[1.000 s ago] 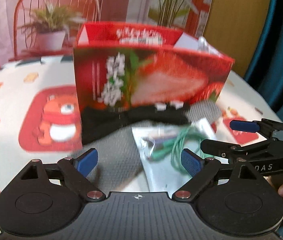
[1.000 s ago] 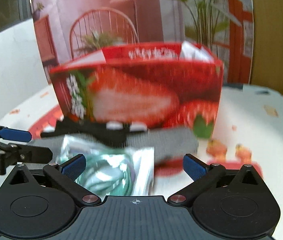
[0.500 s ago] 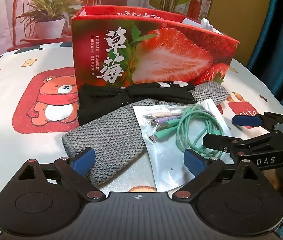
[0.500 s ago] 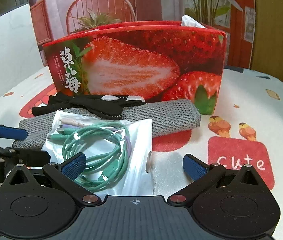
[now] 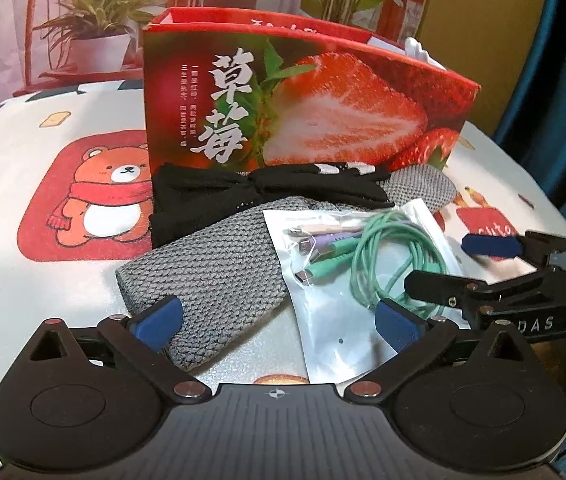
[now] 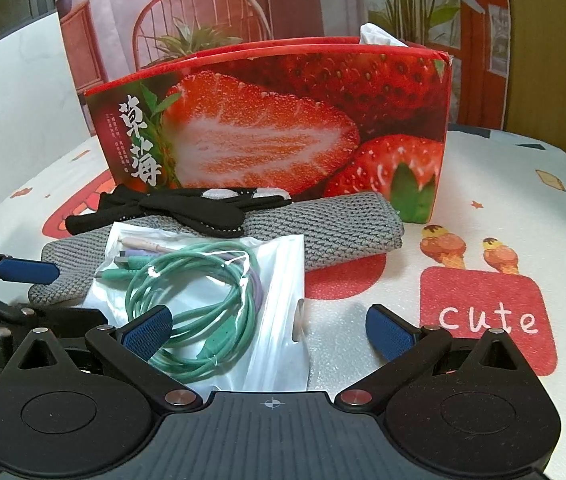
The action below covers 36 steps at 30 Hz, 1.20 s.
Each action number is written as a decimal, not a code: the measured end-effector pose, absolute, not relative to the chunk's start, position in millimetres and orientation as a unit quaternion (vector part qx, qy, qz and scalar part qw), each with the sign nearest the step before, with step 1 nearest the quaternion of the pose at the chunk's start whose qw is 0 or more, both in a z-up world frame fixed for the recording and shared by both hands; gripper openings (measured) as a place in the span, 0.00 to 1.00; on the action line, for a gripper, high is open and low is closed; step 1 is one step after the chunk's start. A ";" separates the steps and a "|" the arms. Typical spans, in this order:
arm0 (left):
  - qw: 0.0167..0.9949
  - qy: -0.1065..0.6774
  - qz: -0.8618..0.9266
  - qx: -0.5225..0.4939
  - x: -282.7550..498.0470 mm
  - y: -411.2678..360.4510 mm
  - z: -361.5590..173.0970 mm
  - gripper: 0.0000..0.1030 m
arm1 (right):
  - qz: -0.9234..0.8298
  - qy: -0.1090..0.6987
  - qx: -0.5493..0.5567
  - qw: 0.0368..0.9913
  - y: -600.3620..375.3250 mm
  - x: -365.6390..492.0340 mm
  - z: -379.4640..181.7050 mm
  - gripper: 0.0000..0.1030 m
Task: Organize soft objects
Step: 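Move both grippers back toward the grey towel and cable bag, then lower the left gripper onto the clear cable bag and close it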
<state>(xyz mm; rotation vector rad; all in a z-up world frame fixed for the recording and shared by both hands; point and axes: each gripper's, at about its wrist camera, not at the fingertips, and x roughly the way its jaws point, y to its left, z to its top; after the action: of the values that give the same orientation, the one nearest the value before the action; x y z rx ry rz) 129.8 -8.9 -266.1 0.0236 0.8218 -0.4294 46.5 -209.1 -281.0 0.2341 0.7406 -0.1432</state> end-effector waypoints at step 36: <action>0.873 0.427 -0.231 -0.054 130.8 -3.6 -250.8 0.51 | -0.022 0.351 0.115 0.929 -205.0 43.4 -278.9 0.87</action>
<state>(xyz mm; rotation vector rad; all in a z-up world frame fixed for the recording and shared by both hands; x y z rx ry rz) 130.8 -3.6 -250.8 -0.1128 0.8914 -0.4818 43.4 -205.0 -278.9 0.2366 0.7197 -0.0452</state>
